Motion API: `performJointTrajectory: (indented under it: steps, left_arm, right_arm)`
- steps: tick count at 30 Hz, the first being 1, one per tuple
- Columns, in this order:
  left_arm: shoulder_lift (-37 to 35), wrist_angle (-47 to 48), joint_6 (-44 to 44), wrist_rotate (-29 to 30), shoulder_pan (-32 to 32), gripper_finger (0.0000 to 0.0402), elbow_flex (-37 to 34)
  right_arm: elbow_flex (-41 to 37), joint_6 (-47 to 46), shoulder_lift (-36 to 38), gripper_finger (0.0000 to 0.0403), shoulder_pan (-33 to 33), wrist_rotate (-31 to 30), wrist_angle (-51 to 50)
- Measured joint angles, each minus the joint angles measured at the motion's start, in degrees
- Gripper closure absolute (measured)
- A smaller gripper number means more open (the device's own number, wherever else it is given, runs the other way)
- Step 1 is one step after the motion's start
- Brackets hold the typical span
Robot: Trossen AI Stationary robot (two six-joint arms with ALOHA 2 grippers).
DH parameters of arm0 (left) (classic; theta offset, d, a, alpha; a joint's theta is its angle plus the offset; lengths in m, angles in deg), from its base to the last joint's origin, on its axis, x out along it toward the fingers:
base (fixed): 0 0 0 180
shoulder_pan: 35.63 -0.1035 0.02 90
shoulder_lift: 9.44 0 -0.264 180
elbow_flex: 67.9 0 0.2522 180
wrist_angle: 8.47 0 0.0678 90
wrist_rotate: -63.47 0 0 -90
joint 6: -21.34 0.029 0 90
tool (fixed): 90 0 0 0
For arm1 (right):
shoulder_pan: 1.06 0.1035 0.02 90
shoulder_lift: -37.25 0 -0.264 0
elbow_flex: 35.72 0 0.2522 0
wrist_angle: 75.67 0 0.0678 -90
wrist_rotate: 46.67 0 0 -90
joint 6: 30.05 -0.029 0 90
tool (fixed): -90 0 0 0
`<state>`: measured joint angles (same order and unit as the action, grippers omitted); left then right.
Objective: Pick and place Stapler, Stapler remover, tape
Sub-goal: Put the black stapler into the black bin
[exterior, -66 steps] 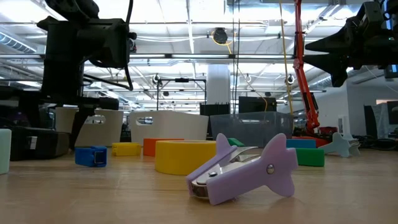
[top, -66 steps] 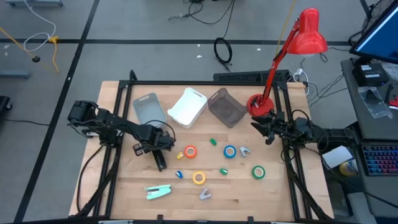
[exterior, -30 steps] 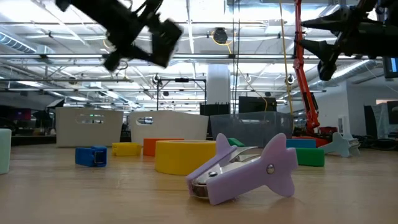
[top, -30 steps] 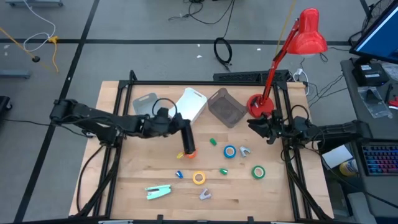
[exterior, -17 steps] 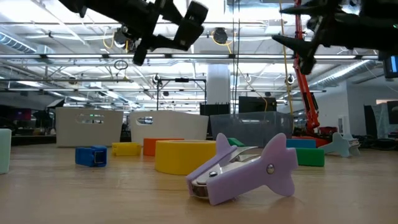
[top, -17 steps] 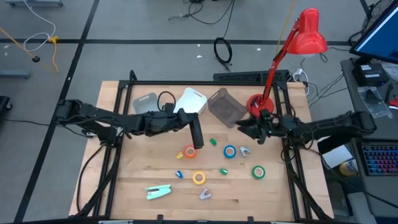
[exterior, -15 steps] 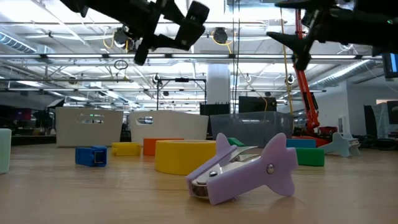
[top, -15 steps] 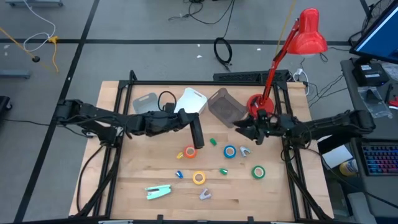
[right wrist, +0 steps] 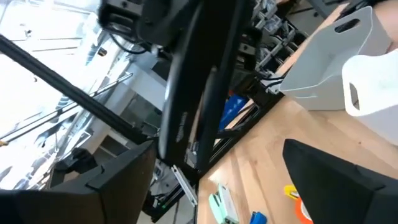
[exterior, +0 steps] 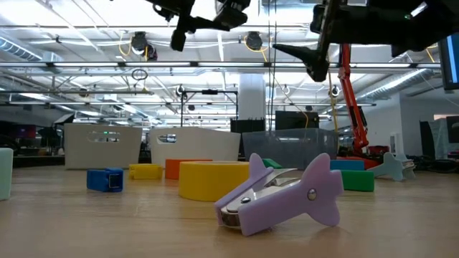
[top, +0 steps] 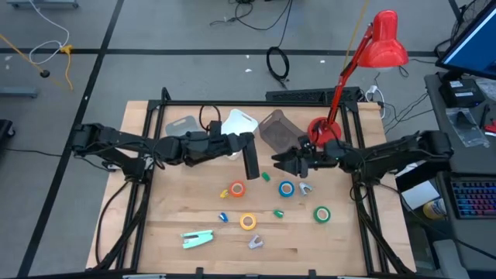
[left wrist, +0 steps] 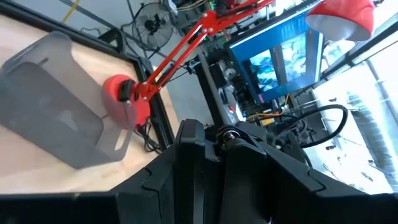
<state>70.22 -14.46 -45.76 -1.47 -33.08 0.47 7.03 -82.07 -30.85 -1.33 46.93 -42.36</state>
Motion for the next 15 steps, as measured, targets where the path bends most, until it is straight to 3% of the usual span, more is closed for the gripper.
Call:
performJointTrajectory:
  steps: [4,15]
  left_arm:
    - [0.02,0.10,0.58,-1.17,0.05,0.0224,0.00]
    - [0.02,-0.04,1.49,-2.89,0.07,0.0224,0.00]
  right_arm:
    - [2.20,0.08,-3.05,0.0048,0.02,2.69,2.53]
    - [7.21,-1.94,-10.98,0.0048,-0.02,2.69,5.27]
